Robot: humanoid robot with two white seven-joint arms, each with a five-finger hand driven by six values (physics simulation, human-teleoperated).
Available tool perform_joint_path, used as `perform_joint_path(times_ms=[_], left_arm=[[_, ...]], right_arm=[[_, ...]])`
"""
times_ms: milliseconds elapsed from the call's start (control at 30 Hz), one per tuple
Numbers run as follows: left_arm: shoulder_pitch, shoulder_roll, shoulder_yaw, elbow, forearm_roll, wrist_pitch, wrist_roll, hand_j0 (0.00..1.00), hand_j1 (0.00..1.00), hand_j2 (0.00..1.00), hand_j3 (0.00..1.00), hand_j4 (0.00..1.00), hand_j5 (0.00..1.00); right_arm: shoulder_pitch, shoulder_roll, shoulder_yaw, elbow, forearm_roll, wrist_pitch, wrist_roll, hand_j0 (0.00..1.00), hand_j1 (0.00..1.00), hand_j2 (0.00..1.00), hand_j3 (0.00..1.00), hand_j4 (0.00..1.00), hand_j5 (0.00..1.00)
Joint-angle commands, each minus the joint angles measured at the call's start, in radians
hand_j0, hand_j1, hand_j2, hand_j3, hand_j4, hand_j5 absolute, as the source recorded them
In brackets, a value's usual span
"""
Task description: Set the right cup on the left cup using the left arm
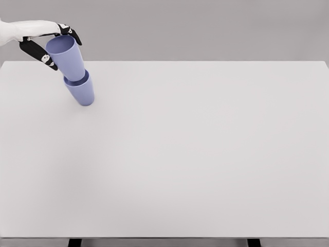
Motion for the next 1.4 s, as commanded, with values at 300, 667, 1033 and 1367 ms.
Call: perform_joint_path(times_ms=[300, 667, 1033, 1367], left_arm=[[0.002, 0.003, 0.003, -0.003, 0.006, 0.003, 0.0, 0.53, 0.53, 0.53, 0.53, 0.53, 0.53], [0.008, -0.005, 0.003, 0.0, -0.001, 0.003, 0.0, 0.53, 0.53, 0.53, 0.53, 0.53, 0.53], [0.017, -0.003, 0.006, 0.002, -0.004, 0.003, 0.0, 0.53, 0.53, 0.53, 0.53, 0.53, 0.53], [0.017, -0.005, 0.015, 0.002, -0.017, 0.003, 0.0, 0.81, 0.81, 0.81, 0.81, 0.81, 0.81]], right_arm=[[0.0, 0.0, 0.0, 0.0, 0.001, -0.001, 0.0, 1.0, 1.0, 1.0, 1.0, 1.0, 1.0], [0.0, 0.0, 0.0, 0.0, 0.001, -0.001, 0.0, 1.0, 1.0, 1.0, 1.0, 1.0, 1.0], [0.0, 0.0, 0.0, 0.0, 0.002, -0.001, 0.002, 1.0, 1.0, 1.0, 1.0, 1.0, 1.0], [-0.002, 0.0, 0.0, 0.0, 0.001, -0.001, 0.0, 1.0, 1.0, 1.0, 1.0, 1.0, 1.0]])
